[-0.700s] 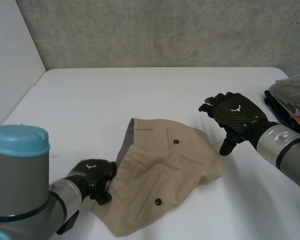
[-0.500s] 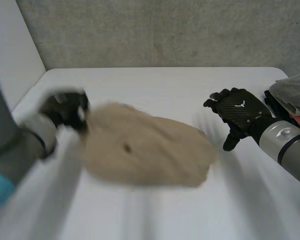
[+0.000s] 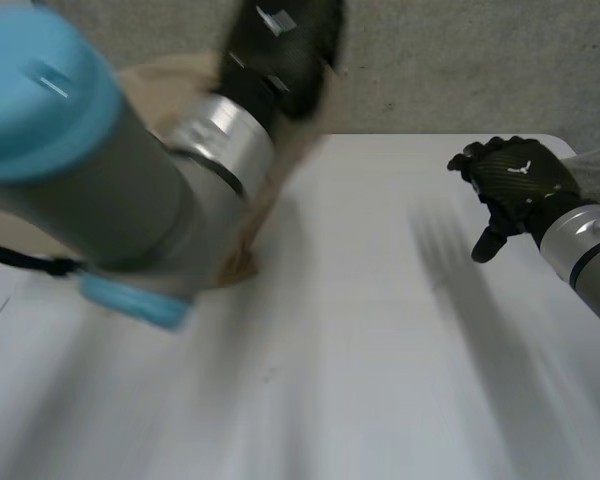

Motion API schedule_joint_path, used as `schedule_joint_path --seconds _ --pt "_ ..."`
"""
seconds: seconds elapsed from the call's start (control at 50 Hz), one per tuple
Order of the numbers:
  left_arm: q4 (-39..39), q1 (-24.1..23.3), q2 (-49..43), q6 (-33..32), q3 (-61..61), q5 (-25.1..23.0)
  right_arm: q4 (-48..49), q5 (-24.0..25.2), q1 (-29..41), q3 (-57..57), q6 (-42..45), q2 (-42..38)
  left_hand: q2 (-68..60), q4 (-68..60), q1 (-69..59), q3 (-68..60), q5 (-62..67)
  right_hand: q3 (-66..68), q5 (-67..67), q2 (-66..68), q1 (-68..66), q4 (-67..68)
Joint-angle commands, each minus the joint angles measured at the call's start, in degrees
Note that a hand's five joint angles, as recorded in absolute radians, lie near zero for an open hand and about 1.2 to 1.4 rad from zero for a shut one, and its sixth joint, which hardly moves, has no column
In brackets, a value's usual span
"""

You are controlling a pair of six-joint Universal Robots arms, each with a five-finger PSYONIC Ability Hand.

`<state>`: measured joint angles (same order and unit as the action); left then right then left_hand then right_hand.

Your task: Fold the laundry.

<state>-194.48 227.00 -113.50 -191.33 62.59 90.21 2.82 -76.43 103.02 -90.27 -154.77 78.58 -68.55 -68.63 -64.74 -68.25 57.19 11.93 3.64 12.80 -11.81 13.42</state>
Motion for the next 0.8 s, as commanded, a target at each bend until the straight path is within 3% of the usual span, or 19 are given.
schedule_joint_path --seconds 0.02,0.14,0.2,0.22,0.24,0.34,0.48,0.6,0.66,0.8 --pt "2.87 -7.09 -5.41 0.43 6.66 0.93 -0.10 0.23 -3.43 1.41 0.00 0.00 -11.45 -11.37 -15.26 -11.75 12.81 -1.93 -3.64 -2.80 1.81 -3.42" --pt "3.67 -12.89 -5.77 1.39 12.72 2.08 -0.10 0.32 -3.61 2.73 0.17 -2.45 -11.31 -11.23 -15.12 -11.61 12.67 -1.93 -3.64 -2.80 1.81 -3.42" --pt "4.19 -14.30 -5.85 3.15 14.66 2.34 -0.10 0.49 -3.61 2.91 0.09 -2.99 11.49 11.57 7.68 11.19 -10.13 -1.93 -3.64 -2.80 1.81 -3.42" --pt "4.80 -14.47 -5.33 3.94 15.19 2.60 -0.19 0.67 -3.53 2.91 0.08 -3.25 30.22 30.30 26.41 29.92 -28.86 -1.93 -3.64 -2.80 1.81 -3.42" --pt "5.16 -14.39 -4.98 4.38 15.36 2.69 -0.19 0.67 -3.44 2.91 0.08 -3.34 37.90 37.98 34.09 37.60 -36.54 -1.93 -3.64 -2.80 1.81 -3.42" --pt "8.58 -12.81 -2.08 4.74 15.19 4.27 -0.63 0.58 -3.09 2.91 0.35 -3.52 51.07 51.16 47.26 50.78 -49.71 -1.93 -3.64 -2.80 1.81 -3.42" --pt "13.07 -2.36 5.74 5.00 18.52 4.45 -2.99 0.49 -2.56 2.47 1.14 -2.90 56.82 56.90 53.01 56.52 -55.46 -1.93 -3.64 -2.80 1.81 -3.42" --pt "13.07 5.11 12.16 4.38 25.82 4.19 -16.68 1.46 1.65 2.82 0.88 0.43 55.98 56.06 52.17 55.68 -54.62 -1.93 -3.64 -2.80 1.81 -3.42" --pt "12.54 11.00 14.18 3.68 28.81 3.66 -19.17 2.60 4.55 2.73 -1.31 0.26 54.80 54.88 50.99 54.50 -53.44 -1.93 -3.64 -2.80 1.81 -3.42" --pt "13.16 24.18 14.36 -7.11 32.24 -5.12 -20.14 4.27 9.39 1.50 -14.05 0.17 53.79 53.88 49.98 53.50 -52.43 1.85 0.14 0.98 -1.97 0.36"
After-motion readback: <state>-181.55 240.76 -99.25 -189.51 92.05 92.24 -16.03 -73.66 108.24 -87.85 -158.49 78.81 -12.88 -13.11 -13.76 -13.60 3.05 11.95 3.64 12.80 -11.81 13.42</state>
